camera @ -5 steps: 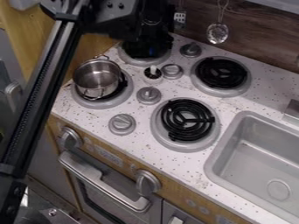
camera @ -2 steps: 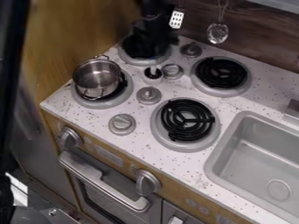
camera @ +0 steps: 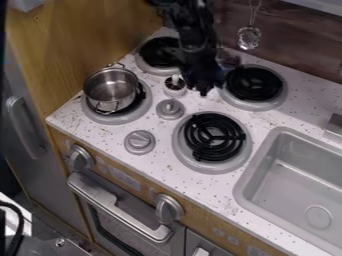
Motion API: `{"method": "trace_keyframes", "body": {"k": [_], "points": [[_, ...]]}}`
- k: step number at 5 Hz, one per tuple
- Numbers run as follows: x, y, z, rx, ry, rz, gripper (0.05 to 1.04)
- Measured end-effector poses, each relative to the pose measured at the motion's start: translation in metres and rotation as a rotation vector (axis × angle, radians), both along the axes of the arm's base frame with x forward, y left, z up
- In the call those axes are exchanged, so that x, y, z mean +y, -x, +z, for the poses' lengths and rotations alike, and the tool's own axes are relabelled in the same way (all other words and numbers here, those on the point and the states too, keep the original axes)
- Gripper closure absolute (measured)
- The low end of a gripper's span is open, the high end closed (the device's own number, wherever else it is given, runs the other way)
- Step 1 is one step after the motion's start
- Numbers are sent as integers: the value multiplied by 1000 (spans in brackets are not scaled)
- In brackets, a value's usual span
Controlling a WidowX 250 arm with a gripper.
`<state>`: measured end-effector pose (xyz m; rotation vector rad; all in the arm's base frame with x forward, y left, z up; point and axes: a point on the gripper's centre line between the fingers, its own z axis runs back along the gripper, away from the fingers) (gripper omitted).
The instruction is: Put the blue spoon on the right lower burner
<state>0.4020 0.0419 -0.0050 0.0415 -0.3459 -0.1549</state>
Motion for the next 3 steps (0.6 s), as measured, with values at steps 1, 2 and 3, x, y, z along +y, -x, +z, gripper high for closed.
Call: {"method": "trace_keyframes", "body": {"k": [1, 2, 3], "points": [[-8, 30, -1, 43, -23, 13, 714], [-9, 57, -8, 144, -50, 62, 714], [-8, 80, -16, 249, -67, 59, 714]]}}
